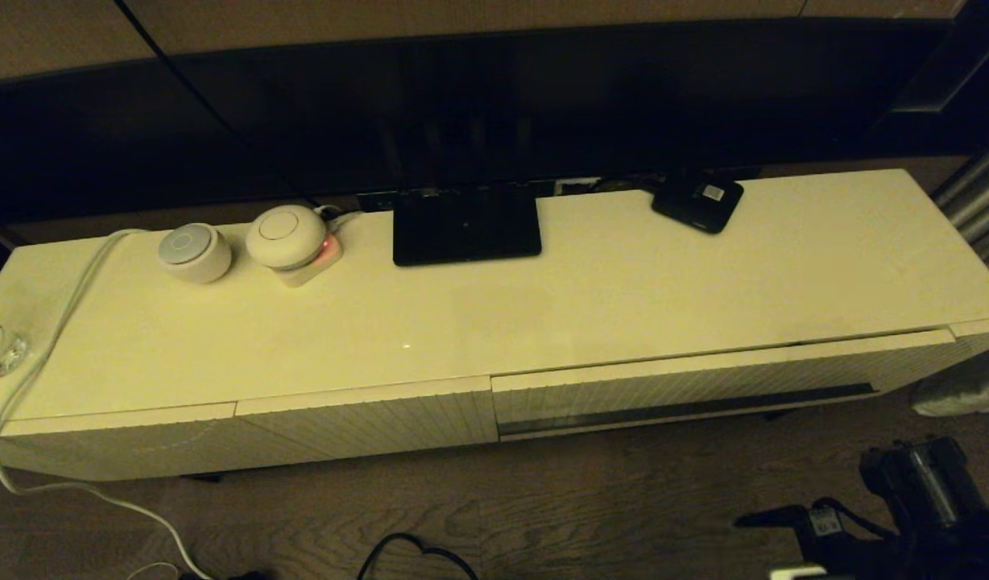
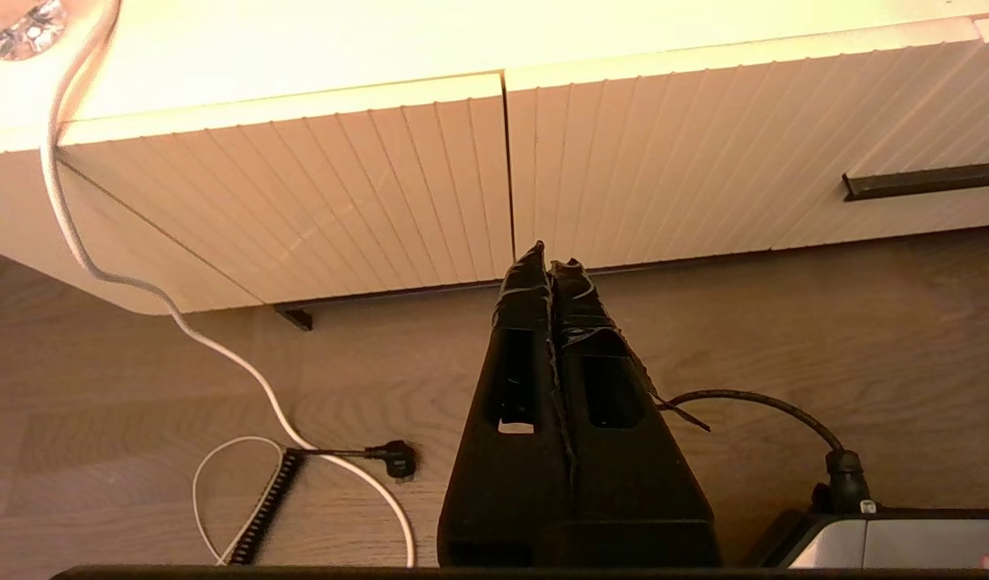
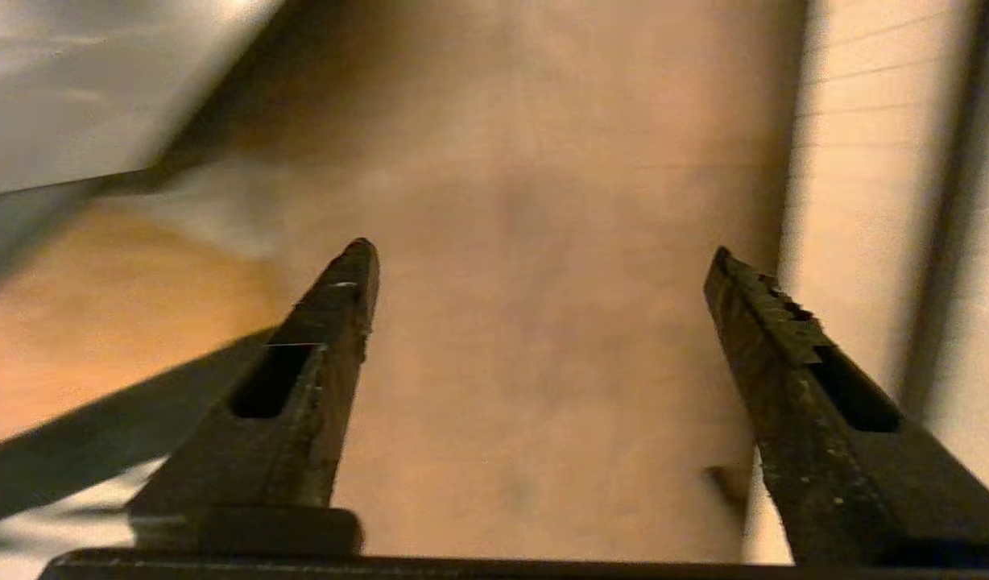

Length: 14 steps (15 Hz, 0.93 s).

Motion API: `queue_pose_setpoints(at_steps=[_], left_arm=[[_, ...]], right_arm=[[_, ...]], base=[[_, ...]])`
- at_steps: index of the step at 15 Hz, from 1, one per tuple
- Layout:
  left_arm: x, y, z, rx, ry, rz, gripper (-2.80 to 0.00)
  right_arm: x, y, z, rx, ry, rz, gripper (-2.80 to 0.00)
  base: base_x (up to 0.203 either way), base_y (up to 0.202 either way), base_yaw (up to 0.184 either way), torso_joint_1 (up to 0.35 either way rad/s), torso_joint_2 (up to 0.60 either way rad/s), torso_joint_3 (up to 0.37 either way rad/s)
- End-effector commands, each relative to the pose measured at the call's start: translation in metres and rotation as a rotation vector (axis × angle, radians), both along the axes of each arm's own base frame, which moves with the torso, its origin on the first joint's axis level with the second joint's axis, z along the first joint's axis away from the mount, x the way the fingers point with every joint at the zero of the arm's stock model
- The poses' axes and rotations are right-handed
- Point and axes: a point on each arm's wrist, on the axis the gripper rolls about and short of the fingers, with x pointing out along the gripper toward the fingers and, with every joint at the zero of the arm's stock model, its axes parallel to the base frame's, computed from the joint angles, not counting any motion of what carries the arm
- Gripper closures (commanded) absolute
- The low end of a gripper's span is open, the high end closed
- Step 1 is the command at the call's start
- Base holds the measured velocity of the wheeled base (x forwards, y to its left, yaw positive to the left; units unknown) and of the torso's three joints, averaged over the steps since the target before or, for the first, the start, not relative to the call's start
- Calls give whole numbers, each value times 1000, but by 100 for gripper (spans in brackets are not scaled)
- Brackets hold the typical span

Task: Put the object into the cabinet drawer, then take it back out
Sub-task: Open the drawer

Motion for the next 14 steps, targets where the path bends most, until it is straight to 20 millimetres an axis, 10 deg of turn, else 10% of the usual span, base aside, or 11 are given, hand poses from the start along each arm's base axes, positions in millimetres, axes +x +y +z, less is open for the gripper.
queue_pose_setpoints(at_steps=[1, 14], left_arm=[[0, 0, -1, 0, 3, 1, 0], [0, 0, -1, 0, 3, 1, 0]], right_arm=[[22, 6, -12, -15, -17, 29, -280], [85, 19, -17, -22, -112, 38, -280]], base=[[0, 0, 0, 0, 0, 0], [0, 0, 0, 0, 0, 0]])
